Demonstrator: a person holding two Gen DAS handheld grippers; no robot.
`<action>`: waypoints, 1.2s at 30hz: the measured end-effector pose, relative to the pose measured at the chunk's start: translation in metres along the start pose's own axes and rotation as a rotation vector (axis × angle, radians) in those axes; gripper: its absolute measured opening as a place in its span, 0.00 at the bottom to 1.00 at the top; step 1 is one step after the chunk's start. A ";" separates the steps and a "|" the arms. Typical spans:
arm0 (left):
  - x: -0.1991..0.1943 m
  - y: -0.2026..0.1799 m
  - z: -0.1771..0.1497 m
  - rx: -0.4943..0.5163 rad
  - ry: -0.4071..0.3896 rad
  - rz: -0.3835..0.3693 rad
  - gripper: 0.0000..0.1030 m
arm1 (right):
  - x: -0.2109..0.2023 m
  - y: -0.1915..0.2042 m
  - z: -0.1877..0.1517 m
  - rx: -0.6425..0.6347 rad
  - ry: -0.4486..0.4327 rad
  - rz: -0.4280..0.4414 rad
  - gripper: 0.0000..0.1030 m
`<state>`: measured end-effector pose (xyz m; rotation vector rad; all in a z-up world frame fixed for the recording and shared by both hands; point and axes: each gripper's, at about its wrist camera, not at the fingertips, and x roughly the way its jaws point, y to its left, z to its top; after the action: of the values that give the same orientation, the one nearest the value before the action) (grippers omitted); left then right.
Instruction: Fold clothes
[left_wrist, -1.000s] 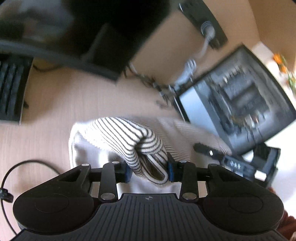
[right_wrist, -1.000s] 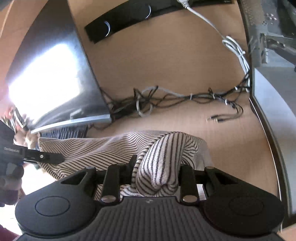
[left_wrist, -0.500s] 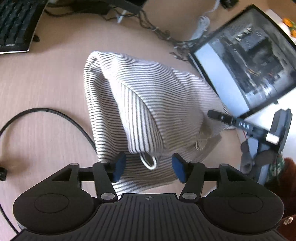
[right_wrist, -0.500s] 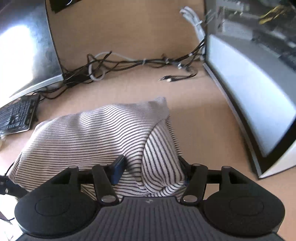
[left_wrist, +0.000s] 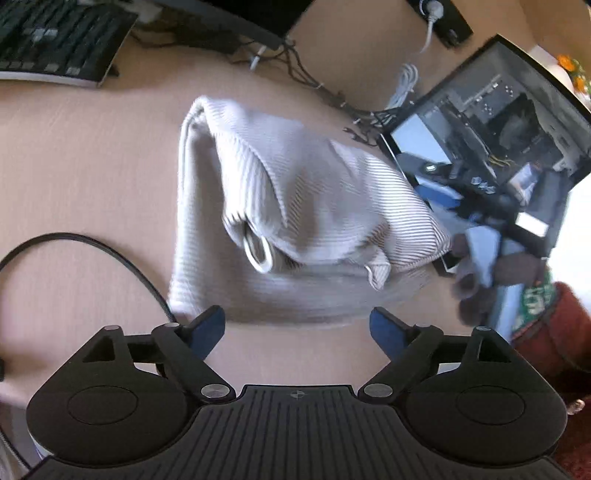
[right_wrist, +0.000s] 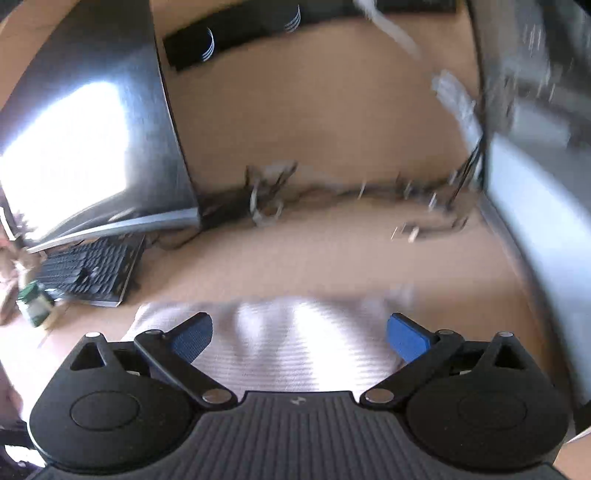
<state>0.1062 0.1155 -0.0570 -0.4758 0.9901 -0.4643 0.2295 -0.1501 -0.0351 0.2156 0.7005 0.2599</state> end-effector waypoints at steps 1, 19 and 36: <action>-0.001 -0.006 -0.007 0.001 -0.003 0.024 0.89 | 0.004 -0.005 -0.004 0.002 0.019 0.020 1.00; 0.027 -0.042 -0.017 -0.261 -0.165 0.082 0.96 | 0.014 -0.017 -0.025 -0.208 0.130 0.160 1.00; 0.117 -0.026 0.142 -0.027 -0.059 0.042 0.98 | -0.023 0.013 -0.056 -0.256 0.155 0.109 1.00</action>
<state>0.2806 0.0512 -0.0551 -0.4892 0.9486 -0.3982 0.1735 -0.1388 -0.0586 -0.0111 0.8023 0.4704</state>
